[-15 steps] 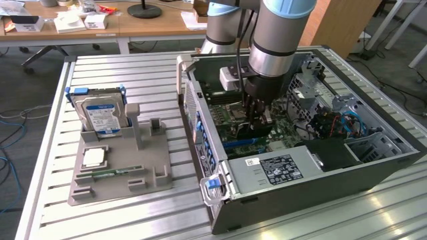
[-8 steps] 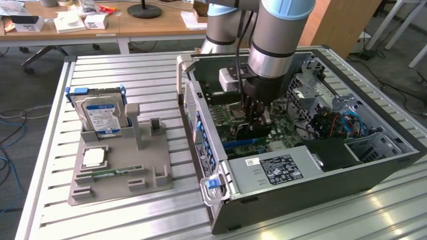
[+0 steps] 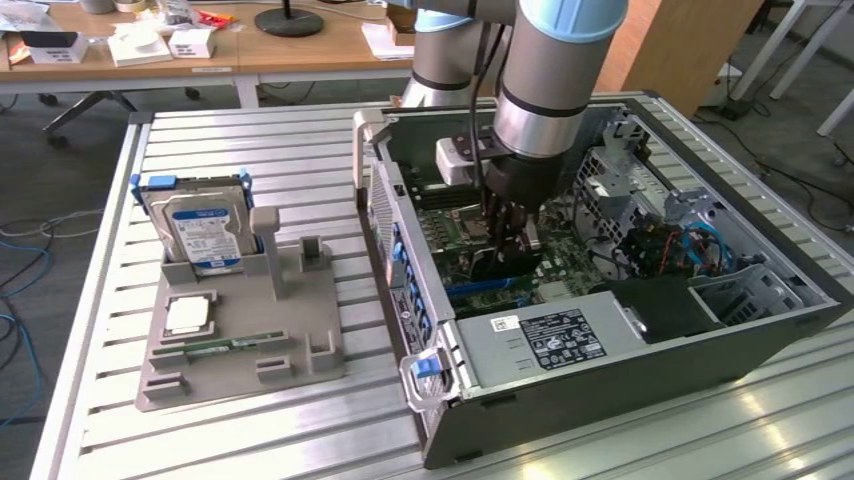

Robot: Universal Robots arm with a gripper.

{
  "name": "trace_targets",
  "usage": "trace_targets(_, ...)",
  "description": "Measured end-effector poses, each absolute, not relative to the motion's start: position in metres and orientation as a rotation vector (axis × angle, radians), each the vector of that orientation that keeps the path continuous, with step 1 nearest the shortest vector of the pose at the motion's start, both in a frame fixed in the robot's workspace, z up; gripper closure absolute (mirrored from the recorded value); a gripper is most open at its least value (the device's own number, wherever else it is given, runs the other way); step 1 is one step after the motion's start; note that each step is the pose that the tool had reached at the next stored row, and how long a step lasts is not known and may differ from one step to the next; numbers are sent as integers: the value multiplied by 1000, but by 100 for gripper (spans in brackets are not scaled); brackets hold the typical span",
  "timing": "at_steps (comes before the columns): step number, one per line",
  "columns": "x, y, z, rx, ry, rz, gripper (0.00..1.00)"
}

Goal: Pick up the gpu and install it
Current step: 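Insert the gpu into the slot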

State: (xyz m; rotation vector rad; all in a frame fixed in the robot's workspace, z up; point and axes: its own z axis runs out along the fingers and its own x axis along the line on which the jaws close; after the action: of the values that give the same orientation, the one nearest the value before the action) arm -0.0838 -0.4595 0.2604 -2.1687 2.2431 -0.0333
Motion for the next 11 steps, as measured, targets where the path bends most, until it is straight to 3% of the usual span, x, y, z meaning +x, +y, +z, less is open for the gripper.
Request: trace_targets(11, -85, -460, 259, -2167, 2241, -37, 74)
